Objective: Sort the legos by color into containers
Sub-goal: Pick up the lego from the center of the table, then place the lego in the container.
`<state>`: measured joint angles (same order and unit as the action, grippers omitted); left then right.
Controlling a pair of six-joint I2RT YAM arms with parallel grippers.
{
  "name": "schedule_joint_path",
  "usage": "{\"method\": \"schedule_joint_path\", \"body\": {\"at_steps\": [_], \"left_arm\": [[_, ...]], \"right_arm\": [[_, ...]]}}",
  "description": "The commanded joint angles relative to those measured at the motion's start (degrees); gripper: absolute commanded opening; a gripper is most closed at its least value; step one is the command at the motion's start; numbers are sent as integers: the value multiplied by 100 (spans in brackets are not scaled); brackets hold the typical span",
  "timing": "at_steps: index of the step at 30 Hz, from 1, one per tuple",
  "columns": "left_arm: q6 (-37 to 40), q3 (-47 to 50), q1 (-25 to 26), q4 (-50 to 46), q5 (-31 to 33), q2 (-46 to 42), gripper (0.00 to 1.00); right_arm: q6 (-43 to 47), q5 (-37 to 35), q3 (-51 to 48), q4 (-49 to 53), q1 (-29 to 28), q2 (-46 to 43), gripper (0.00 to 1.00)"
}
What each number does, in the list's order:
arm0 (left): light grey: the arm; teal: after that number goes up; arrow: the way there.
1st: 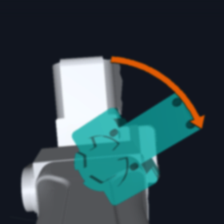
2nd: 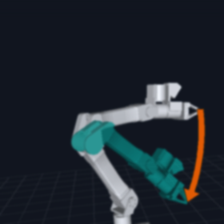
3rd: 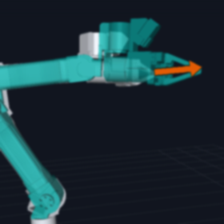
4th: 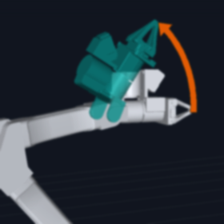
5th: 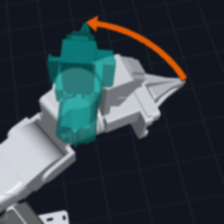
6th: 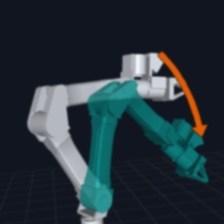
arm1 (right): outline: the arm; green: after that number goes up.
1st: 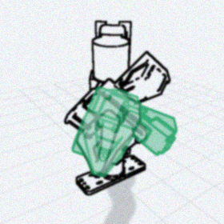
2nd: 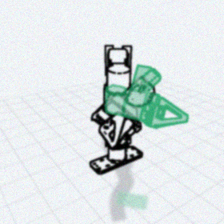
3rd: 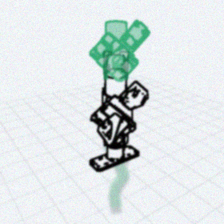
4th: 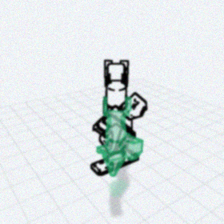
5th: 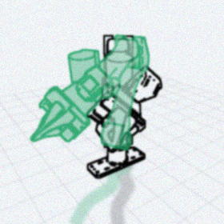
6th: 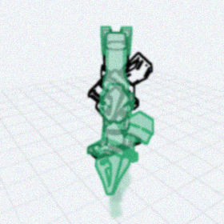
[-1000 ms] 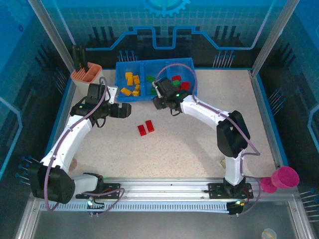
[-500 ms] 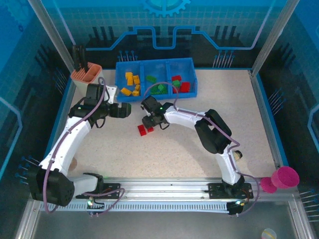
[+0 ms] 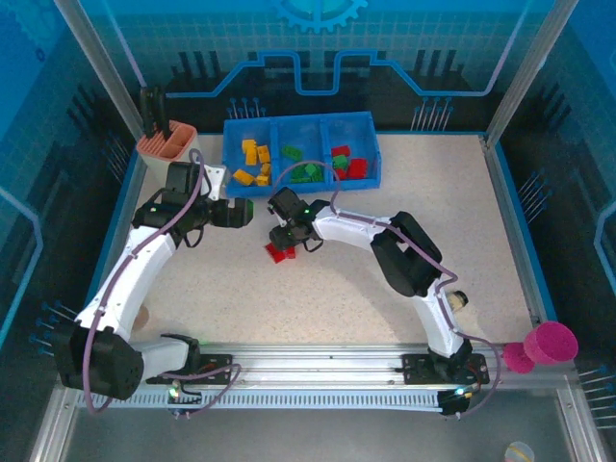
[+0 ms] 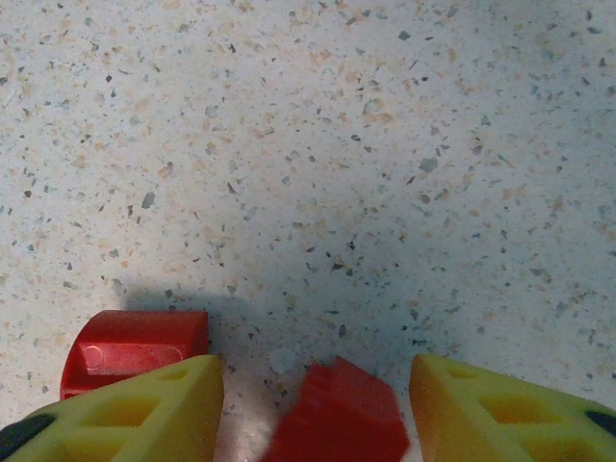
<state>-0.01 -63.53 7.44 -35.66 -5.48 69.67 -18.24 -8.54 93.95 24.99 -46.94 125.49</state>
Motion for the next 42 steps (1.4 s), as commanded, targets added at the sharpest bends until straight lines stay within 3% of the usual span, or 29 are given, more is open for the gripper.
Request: {"method": "schedule_joint_path", "body": {"at_steps": [1, 12, 23, 33, 42], "left_arm": [[-43, 33, -32, 64, -146, -150, 99], [-63, 51, -32, 104, -215, -131, 99], [-52, 37, -32, 85, -227, -91, 99], [-52, 42, -37, 89, -224, -56, 99], [-49, 43, -41, 69, -204, -48, 99]], "right_arm": [[-96, 33, -101, 443, -123, 196, 56], [-312, -90, -405, 635, -156, -14, 44], [-281, -231, -597, 822, -59, -476, 25], [299, -671, -578, 1296, 628, -1519, 22], [1142, -1191, -2, 545, 1679, -1363, 22]]}}
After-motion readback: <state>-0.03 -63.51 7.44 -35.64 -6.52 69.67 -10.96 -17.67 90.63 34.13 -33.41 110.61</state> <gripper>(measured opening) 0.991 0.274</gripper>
